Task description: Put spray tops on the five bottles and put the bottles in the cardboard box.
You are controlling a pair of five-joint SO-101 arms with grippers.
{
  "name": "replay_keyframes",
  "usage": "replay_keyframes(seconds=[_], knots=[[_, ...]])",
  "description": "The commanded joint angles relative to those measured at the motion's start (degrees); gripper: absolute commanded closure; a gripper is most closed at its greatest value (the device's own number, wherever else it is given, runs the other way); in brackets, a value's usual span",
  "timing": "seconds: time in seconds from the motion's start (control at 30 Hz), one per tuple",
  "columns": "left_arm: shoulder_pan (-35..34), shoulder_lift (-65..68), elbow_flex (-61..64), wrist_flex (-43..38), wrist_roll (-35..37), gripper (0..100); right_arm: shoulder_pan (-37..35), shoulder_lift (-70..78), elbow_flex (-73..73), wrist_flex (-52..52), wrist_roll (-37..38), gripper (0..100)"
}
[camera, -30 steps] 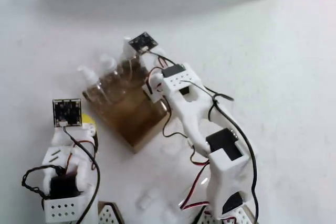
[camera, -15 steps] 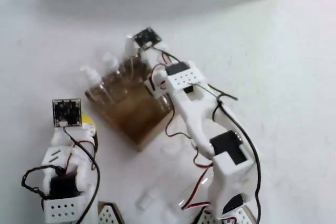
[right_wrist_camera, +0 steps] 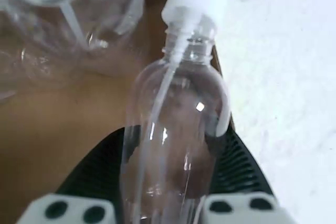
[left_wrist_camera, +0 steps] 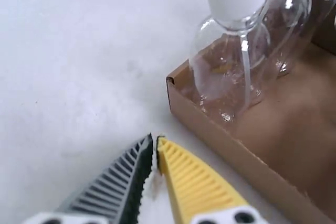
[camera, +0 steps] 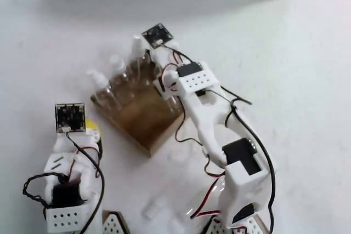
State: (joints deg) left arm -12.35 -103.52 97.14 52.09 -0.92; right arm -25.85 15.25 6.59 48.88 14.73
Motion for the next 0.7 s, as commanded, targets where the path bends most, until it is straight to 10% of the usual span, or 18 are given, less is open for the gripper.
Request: replay_keyframes(seconds=[0.0, 0.67], knots=[[-0.66, -0.40, -0.18, -1.85, -0.53, 98, 2.42, -4.26, -2.55, 2.07, 0.09, 98.3], [-0.66, -0.40, -0.18, -1.85, -0.53, 98, 4.62, -8.92, -2.55, 7.96, 0.09, 98.3]])
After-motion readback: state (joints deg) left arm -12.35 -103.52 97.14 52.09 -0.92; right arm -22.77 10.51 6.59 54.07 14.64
